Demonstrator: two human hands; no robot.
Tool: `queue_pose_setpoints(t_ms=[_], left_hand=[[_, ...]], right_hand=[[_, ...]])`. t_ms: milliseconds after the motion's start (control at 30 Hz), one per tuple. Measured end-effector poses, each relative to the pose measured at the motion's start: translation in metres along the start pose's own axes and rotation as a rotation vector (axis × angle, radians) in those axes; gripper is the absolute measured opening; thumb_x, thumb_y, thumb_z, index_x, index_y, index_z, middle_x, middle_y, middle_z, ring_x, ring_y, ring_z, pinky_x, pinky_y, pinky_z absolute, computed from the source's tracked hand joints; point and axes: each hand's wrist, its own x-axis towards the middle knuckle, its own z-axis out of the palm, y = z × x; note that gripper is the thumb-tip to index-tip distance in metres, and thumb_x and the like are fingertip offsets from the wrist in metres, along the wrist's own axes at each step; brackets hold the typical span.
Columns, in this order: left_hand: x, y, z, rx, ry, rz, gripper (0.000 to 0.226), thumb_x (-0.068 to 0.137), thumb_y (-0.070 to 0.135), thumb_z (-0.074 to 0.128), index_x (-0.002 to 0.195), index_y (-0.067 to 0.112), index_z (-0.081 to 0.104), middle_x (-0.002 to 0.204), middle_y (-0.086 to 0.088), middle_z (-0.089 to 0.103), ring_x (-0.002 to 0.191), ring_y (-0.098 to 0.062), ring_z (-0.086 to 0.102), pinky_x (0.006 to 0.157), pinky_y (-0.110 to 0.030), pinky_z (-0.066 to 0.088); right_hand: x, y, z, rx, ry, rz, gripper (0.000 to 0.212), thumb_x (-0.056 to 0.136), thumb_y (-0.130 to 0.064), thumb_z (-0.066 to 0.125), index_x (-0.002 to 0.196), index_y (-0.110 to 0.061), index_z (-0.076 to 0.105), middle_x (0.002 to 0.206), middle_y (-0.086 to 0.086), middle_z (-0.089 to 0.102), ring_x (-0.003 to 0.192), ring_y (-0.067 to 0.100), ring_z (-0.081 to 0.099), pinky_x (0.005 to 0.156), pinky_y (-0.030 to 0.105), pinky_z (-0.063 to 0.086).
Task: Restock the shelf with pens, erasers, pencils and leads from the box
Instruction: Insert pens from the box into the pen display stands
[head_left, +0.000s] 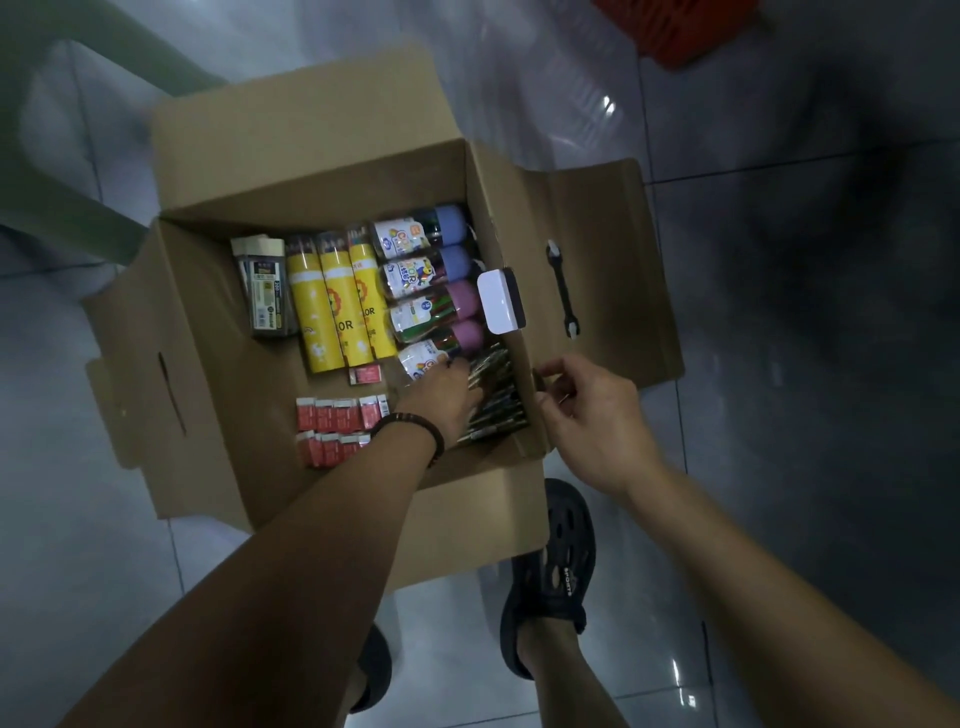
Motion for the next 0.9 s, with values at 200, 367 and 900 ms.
queue_pose_setpoints(t_ms=[200,367,900], left_hand=[[-0.028,-0.001,-0.018,-0.676,-0.028,-0.147,0.01,0.11,0.029,0.054,0.109,0.019,0.056,0.094,-0.005,0.071,0.073,-0.02,0.064,0.064,-0.034,0.055],[-0.116,0.015,-0.076,-1.362,-0.017,-0.21,0.016,0.111,0.015,0.051,0.118,0.005,0.062,0.093,-0.009,0.073,0.06,-0.018,0.061,0.057,-0.033,0.056],[-0.577,0.075,-0.429,-1.678,-0.168,0.081,0.04,0.108,0.016,0.054,0.147,0.003,0.05,0.137,-0.029,0.066,0.127,-0.051,0.064,0.108,-0.068,0.048]], right_hand=[[-0.006,-0.019,-0.004,-0.016,0.035,0.003,0.017,0.103,-0.021,0.068,0.12,-0.022,0.07,0.091,-0.014,0.066,0.081,0.002,0.065,0.073,0.022,0.056],[-0.037,-0.069,-0.024,0.019,0.074,-0.01,0.01,0.101,-0.022,0.068,0.11,-0.021,0.073,0.091,-0.006,0.071,0.082,0.014,0.07,0.082,0.044,0.062],[-0.316,-0.486,-0.175,0.484,-0.301,-0.218,0.014,0.104,-0.013,0.068,0.101,-0.008,0.08,0.089,0.022,0.075,0.071,0.025,0.067,0.063,0.042,0.061]])
